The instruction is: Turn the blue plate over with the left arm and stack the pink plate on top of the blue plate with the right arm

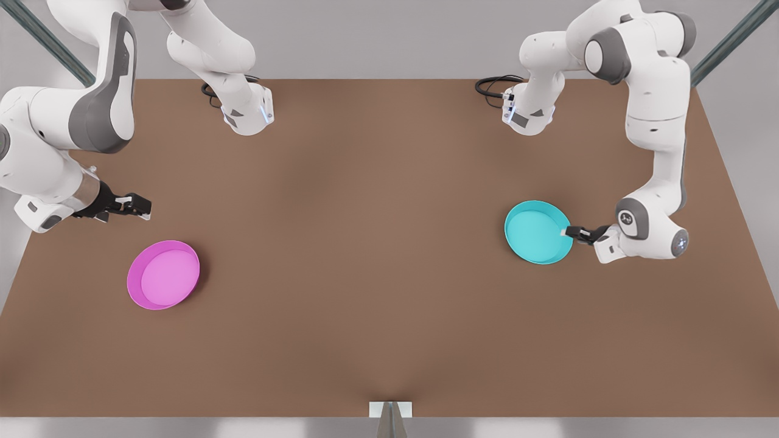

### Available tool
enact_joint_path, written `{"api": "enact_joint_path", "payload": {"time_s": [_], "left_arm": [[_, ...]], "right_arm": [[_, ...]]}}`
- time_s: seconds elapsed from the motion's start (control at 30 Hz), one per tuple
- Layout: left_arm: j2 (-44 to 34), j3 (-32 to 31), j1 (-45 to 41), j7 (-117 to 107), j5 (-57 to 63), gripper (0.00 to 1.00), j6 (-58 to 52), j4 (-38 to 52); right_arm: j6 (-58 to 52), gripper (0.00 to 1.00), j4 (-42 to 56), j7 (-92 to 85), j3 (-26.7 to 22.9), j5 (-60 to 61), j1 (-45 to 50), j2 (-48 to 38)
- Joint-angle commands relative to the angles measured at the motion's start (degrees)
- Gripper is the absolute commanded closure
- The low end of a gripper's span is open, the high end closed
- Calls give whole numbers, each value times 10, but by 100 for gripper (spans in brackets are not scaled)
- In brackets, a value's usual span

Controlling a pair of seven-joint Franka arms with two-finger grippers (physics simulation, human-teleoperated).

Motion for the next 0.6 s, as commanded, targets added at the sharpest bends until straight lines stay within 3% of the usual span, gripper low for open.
{"api": "enact_joint_path", "payload": {"time_s": [0.0, 0.2, 0.57], "left_arm": [[1, -1, -1, 121, -10, 22, 13, 1], [0, -3, -5, -13, -10, 31, 25, 1], [6, -4, -9, -174, -10, 31, 29, 1]], "right_arm": [[0, 0, 0, -4, 0, 0, 0, -1], [-1, 0, 0, -5, 0, 0, 0, -1], [0, 0, 0, -6, 0, 0, 0, 0]]}}
